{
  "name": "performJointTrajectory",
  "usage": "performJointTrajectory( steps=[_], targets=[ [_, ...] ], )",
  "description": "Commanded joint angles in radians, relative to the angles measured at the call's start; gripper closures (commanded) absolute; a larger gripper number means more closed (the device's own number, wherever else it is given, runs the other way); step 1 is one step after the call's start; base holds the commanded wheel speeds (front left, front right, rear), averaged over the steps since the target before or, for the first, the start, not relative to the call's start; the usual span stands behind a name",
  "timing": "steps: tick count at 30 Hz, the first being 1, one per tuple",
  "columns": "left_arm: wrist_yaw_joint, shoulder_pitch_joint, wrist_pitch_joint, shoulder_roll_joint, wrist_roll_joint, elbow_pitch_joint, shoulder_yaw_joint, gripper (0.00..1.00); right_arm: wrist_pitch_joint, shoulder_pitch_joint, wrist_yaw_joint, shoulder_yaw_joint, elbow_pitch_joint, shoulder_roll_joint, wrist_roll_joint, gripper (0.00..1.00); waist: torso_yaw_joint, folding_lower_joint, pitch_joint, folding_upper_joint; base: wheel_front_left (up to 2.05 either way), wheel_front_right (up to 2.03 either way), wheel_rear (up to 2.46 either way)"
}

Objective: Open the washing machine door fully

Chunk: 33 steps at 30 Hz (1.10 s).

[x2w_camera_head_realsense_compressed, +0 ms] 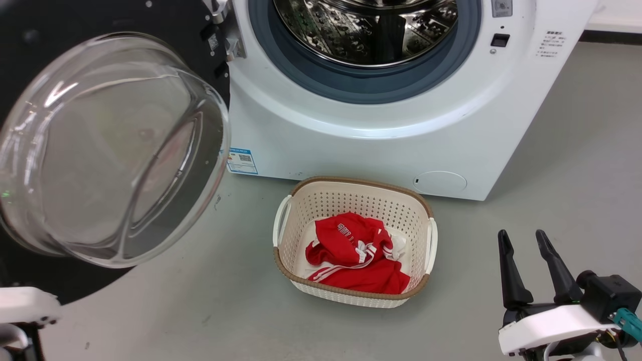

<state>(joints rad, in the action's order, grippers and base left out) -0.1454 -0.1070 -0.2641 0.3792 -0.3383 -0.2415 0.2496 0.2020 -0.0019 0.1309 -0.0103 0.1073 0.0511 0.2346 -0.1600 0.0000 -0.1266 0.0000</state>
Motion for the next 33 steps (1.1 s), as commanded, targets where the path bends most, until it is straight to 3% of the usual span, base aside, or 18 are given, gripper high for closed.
performJointTrajectory(
  steps=[1, 9, 15, 23, 31, 32, 33],
  targets=[
    [0.002, -0.012, 0.0, 0.013, 0.004, -0.013, 0.014, 1.0, 0.005, -0.017, 0.0, 0.0, -0.002, -0.002, -0.006, 0.0, 0.003, 0.0, -0.004, 0.0, 0.0, 0.0, 0.0],
    [0.068, -0.085, -0.001, 0.021, 0.043, -0.144, 0.093, 1.0, 0.002, -0.018, 0.0, -0.003, 0.001, -0.002, -0.012, 0.0, 0.004, 0.0, 0.0, 0.0, 0.0, 0.0, 0.0],
    [0.096, -0.075, -0.001, -0.006, 0.09, -0.154, 0.127, 1.0, -0.001, -0.004, 0.0, -0.003, 0.007, -0.002, -0.011, 0.0, 0.0, 0.0, 0.027, 0.0, 0.0, 0.0, 0.0],
    [0.106, 0.041, -0.001, -0.098, 0.165, -0.041, 0.153, 1.0, 0.007, 0.026, 0.0, 0.005, 0.025, -0.002, 0.001, 0.0, -0.002, 0.0, 0.095, 0.0, 0.0, 0.0, 0.0],
    [0.139, 0.196, -0.001, -0.247, 0.2, 0.112, 0.135, 1.0, 0.015, 0.046, 0.0, 0.017, 0.03, -0.002, 0.001, 0.0, 0.018, 0.0, 0.136, 0.0, 0.0, 0.0, 0.0],
    [0.144, 0.207, -0.001, -0.264, 0.206, 0.125, 0.126, 0.89, 0.015, 0.046, 0.0, 0.018, 0.028, -0.002, 0.0, 0.0, 0.021, 0.0, 0.138, 0.0, 0.0, 0.0, 0.0],
    [0.146, 0.218, -0.001, -0.28, 0.21, 0.139, 0.112, 0.54, 0.015, 0.046, 0.0, 0.019, 0.027, -0.002, -0.001, 0.0, 0.023, 0.0, 0.139, 0.0, 0.0, 0.0, 0.0]
  ],
)
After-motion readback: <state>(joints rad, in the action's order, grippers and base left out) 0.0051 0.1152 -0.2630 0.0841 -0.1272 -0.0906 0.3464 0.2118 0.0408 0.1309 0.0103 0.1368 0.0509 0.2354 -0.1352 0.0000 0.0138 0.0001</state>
